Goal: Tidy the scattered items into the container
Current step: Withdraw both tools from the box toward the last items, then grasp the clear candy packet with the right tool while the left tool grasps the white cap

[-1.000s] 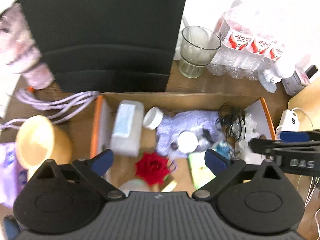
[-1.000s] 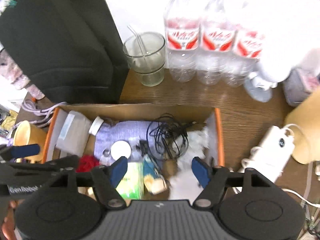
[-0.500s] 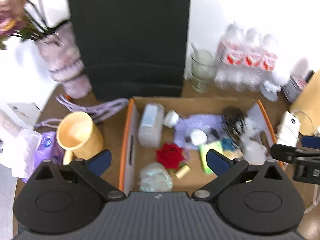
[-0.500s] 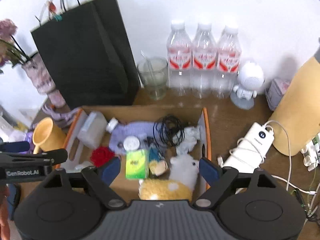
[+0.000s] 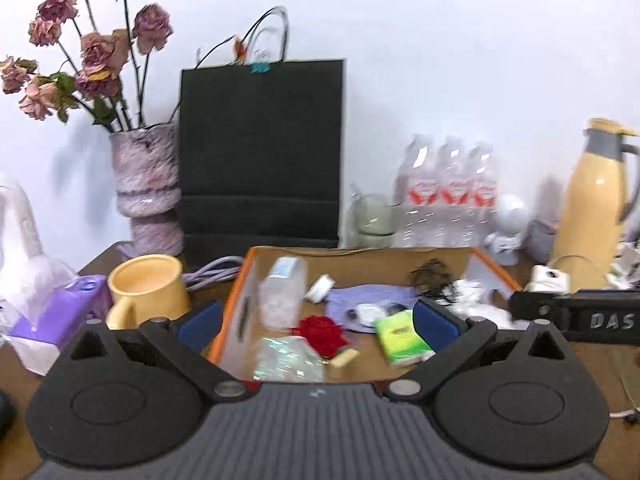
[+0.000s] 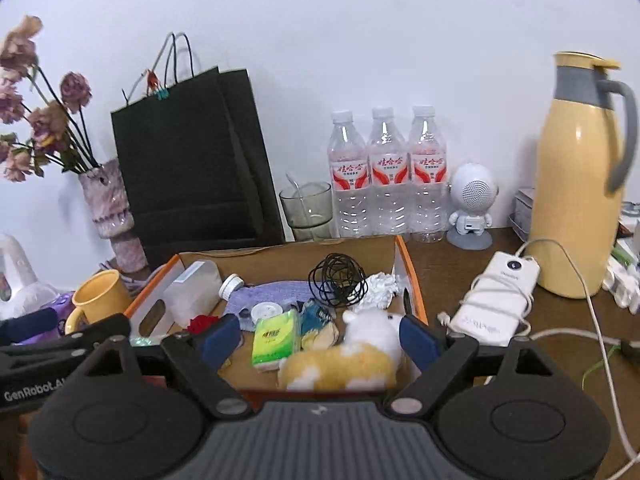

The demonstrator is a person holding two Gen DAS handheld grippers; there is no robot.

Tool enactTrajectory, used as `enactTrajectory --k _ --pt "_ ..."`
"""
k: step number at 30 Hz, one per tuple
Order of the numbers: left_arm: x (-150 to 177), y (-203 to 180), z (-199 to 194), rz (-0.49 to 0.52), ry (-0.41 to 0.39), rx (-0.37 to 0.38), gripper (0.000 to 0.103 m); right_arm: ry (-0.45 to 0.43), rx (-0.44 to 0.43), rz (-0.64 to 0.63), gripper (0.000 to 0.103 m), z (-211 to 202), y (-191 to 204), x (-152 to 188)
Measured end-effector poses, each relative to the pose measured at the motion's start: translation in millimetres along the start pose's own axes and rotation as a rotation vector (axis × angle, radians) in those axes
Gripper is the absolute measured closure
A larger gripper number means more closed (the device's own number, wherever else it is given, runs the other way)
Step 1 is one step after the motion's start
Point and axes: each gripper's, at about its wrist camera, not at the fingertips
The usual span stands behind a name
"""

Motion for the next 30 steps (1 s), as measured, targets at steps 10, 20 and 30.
enactTrajectory --k 10,20,30 --pt "80.0 -8.9 -104.8 0.007 -0.015 0.003 0.000 -0.058 0.035 -0.029 0.013 -110.7 -5.2 86.1" --pt "122.5 -27.1 -114.7 0.075 0.094 0.114 0.000 -0.030 0.048 -0.095 0.012 -137.4 -12.3 132.8" --pt "106.2 -49.7 -46.4 0.098 0.159 0.211 0.015 0.094 0.091 -0.019 0.054 -13.7 -33.5 87.3"
Point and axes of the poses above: each gripper's, at about its wrist camera, not at the fingertips, and z roughly the way its jaws point, y to its left, x to its underside, and after that the axes turned 3 degrees about x, right-handed
